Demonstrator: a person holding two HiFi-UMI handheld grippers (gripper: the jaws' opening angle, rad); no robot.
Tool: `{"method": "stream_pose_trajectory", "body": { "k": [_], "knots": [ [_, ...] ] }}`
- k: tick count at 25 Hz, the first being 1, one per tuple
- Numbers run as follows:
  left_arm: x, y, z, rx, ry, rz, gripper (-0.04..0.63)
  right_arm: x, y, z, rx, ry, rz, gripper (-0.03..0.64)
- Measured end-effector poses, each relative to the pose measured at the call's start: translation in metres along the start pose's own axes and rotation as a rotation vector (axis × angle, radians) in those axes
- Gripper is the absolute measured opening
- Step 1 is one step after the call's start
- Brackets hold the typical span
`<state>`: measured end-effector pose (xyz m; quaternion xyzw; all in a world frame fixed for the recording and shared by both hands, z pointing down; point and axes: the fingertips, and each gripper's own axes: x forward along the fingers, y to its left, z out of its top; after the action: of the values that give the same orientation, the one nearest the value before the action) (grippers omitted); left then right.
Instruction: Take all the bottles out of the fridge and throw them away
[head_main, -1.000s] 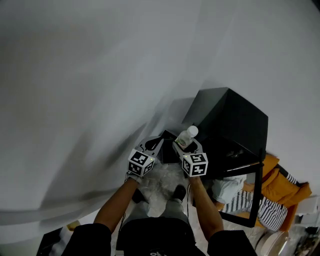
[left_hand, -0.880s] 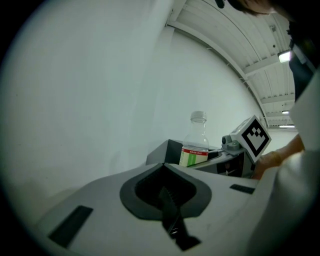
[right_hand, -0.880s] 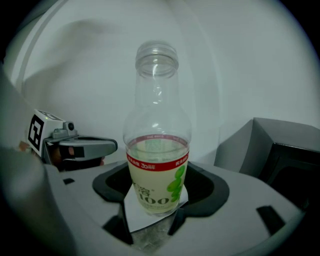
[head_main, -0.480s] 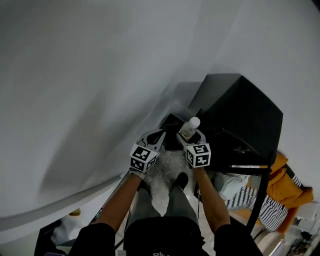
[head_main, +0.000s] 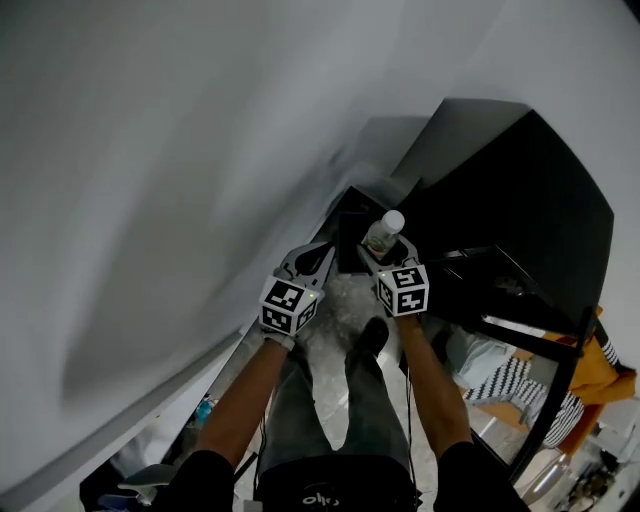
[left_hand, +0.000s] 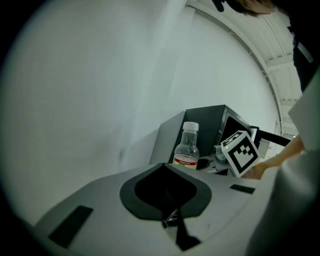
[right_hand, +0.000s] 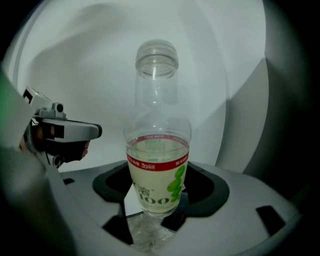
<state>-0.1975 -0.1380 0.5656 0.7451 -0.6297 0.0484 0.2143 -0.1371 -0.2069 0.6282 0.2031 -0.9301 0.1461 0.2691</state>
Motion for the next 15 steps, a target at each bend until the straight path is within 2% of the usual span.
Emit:
{"method": "stream_pose_trajectory", "body": {
  "k": [10, 15],
  "knots": [
    [0.053, 0.027, -0.107, -0.036, 0.060, -0.039, 0.006, 0.073, -0.015, -0.095, 0.046, 0.042, 0.006, 0.318],
    [0.064, 0.027, -0.167, -0.059, 0.107, -0.062, 0.006, 0.093, -0.017, -0.154, 0.074, 0.080, 0.004, 0.318]
  ]
}}
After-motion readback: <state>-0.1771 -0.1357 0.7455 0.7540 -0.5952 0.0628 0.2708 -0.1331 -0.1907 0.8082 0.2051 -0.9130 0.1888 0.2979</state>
